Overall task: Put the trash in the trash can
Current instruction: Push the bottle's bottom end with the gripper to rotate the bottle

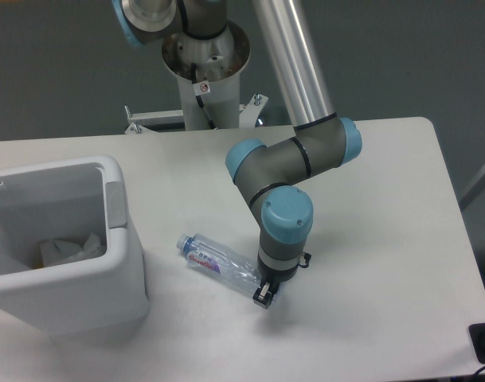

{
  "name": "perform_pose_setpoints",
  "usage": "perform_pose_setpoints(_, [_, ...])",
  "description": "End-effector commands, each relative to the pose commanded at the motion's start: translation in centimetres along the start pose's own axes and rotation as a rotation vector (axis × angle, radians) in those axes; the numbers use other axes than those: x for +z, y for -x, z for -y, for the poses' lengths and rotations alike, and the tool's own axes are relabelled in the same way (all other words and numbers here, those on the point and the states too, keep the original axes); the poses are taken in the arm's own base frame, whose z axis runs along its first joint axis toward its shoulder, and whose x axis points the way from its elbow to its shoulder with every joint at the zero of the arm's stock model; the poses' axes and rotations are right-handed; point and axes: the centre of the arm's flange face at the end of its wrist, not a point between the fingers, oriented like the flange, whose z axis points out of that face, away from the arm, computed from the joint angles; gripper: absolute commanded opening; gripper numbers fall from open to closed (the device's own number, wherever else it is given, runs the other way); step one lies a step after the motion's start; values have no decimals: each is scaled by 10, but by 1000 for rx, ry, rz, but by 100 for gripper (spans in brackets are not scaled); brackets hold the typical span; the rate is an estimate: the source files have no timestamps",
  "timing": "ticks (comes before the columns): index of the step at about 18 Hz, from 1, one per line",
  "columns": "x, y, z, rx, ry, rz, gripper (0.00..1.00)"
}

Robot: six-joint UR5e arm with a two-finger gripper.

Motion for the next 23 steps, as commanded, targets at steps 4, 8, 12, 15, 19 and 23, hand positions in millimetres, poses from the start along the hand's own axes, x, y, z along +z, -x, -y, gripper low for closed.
perform_pose_setpoints(4, [-8,-3,5,9,-19,-5,55])
perform_pose_setpoints(8, [-61,-13,23,30,-113,-41,55])
perform_pose_setpoints(12, [-156,-11,57,47,-260,-129,55])
perform_pose_setpoints(15, [-243,-13,72,51,-416,-250,55])
perform_pose_setpoints(19, [-345,-12,49,137,-572,-432,55])
perform_pose_setpoints(23, [-381,-22,31,215,-647,-478,55])
